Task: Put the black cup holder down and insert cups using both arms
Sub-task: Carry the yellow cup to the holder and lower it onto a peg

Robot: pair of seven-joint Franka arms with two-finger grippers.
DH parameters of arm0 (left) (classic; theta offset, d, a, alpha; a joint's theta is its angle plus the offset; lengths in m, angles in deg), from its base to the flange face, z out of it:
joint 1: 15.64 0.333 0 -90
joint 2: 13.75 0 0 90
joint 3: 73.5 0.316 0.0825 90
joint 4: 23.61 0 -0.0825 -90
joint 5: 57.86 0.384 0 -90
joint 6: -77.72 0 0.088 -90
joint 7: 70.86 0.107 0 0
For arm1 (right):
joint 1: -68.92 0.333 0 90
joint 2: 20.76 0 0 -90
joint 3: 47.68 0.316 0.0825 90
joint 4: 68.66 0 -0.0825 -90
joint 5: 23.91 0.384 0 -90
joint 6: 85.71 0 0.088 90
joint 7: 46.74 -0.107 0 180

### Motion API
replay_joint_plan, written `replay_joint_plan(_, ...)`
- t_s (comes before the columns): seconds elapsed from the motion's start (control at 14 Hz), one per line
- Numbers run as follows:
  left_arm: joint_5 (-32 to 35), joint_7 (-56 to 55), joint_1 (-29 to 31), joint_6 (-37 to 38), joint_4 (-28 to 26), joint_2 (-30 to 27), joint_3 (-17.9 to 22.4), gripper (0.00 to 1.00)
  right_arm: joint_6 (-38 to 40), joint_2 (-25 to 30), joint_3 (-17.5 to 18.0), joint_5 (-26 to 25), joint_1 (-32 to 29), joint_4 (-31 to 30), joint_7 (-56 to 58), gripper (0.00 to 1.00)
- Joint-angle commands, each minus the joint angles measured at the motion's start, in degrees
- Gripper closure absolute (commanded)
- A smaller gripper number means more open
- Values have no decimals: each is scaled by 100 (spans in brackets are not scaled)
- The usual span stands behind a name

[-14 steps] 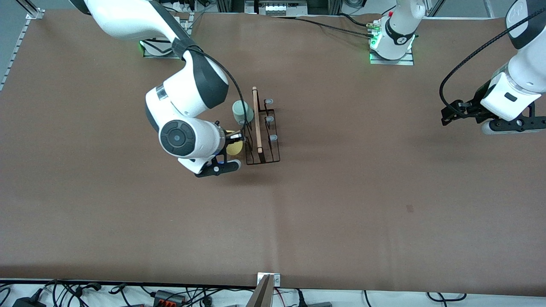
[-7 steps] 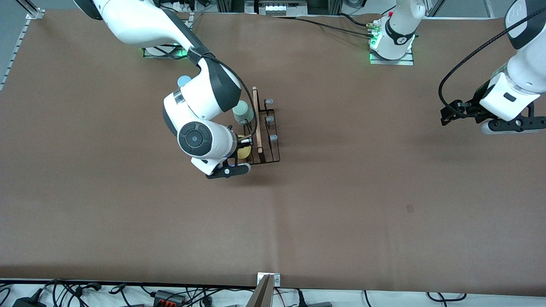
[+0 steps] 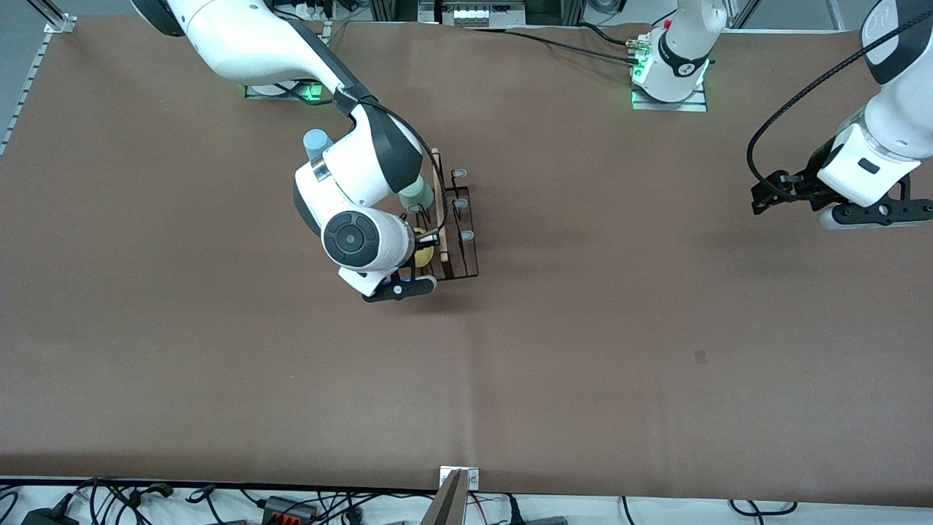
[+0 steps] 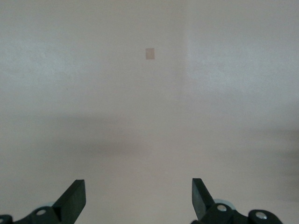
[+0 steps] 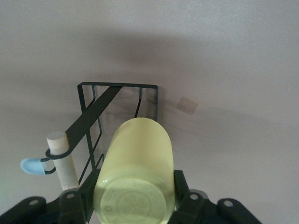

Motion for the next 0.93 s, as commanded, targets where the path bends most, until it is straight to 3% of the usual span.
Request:
replay_joint_plan(0.0,-87,54,32,31,19,-30,-26,0,-227,-34,17,-199,81,-135,-81,71)
replay_joint_plan(0.21,-96,89,41,31,19,-21,-17,0,-421,-157,17,-454,143,-215,-81,66)
replay_joint_plan(0.29,-96,81,41,31,19,-30,-26,0,-412,-201,17,-464,151,-215,-116,5)
replay_joint_plan(0.36,-96,80,41,31,19,-21,-26,0,-386,-184,8,-464,151,-197,-282,0)
replay_joint_plan(0.64,-96,124,50,31,19,-21,-17,0,-202,341,-54,-464,64,-144,-644,0)
replay_joint_plan(0.86,-96,124,50,31,19,-21,-17,0,-35,974,-386,-533,-42,-153,-644,0)
